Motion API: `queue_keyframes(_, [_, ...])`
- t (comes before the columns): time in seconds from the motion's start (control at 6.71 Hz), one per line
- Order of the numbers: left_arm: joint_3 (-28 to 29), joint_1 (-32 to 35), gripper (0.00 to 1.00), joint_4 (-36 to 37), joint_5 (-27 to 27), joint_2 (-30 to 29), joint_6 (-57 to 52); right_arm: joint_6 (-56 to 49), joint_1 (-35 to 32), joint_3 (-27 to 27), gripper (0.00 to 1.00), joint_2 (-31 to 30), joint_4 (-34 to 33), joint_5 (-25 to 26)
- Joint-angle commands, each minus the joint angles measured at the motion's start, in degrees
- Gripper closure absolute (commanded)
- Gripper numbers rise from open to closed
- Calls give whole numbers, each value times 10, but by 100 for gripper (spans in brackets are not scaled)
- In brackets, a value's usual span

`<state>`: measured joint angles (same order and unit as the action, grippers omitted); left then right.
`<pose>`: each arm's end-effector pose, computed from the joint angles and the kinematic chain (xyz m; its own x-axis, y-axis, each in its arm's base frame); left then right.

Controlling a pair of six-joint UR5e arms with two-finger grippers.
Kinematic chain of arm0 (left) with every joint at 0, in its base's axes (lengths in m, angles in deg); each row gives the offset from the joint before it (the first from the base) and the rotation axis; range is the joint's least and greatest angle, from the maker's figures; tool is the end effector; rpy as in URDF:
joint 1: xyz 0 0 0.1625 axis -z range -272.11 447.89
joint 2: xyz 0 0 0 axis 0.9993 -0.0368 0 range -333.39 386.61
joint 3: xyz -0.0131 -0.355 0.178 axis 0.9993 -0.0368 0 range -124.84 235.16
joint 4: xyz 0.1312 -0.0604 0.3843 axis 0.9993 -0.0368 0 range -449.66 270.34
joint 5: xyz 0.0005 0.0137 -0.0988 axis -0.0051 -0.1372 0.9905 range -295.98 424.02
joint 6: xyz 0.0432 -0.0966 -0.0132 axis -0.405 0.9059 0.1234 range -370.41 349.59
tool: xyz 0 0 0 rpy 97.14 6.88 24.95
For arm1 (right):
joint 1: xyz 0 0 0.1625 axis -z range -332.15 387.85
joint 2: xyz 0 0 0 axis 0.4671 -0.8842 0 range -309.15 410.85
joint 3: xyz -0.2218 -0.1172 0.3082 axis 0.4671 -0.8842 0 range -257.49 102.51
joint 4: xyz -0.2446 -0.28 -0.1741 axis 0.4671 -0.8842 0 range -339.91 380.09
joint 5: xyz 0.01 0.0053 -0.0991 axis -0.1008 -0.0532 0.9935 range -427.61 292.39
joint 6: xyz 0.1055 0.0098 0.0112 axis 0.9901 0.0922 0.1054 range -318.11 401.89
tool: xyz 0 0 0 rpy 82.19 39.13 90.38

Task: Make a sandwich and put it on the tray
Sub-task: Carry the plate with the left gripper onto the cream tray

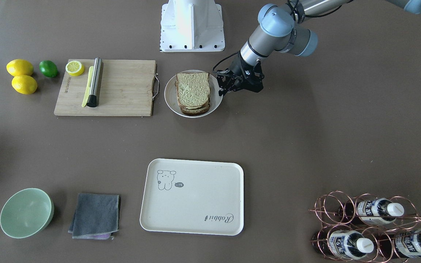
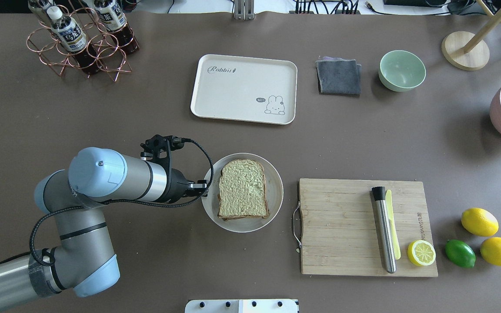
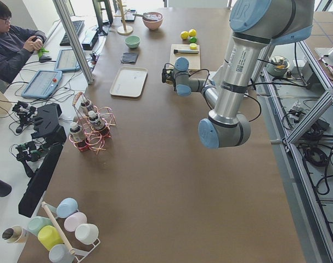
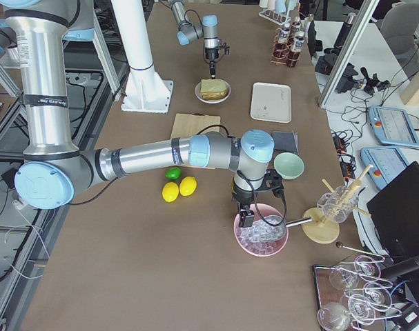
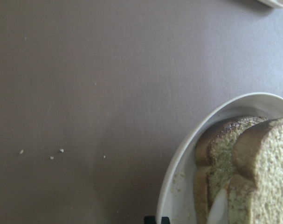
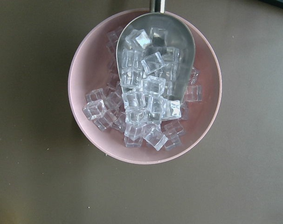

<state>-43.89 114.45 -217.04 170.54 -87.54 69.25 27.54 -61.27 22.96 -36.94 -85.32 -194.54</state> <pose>0.5059 -0.3680 0.2523 0.3264 0.0291 -0.9448 0.1323 0.9883 0.0762 0.0617 -0.4907 0.5644 0.7710 -0.2315 0.5933 0.2131 0.9717 0.1021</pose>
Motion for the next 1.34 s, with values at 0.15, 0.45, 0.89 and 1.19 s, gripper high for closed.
queue_keyframes(0.15, [46, 85, 100, 54, 61, -78, -2, -1, 0, -2, 0, -5, 0, 0])
queue_keyframes(0.45, [147, 136, 100, 52, 69, -147, -21, -1, 0, -2, 0, -6, 0, 0])
queue_keyframes(0.89, [318, 191, 100, 15, 98, -237, -54, -1, 0, -2, 0, -6, 0, 0])
queue_keyframes(1.19, [394, 194, 100, -2, 80, -278, -54, -1, 0, -2, 0, -6, 0, 0])
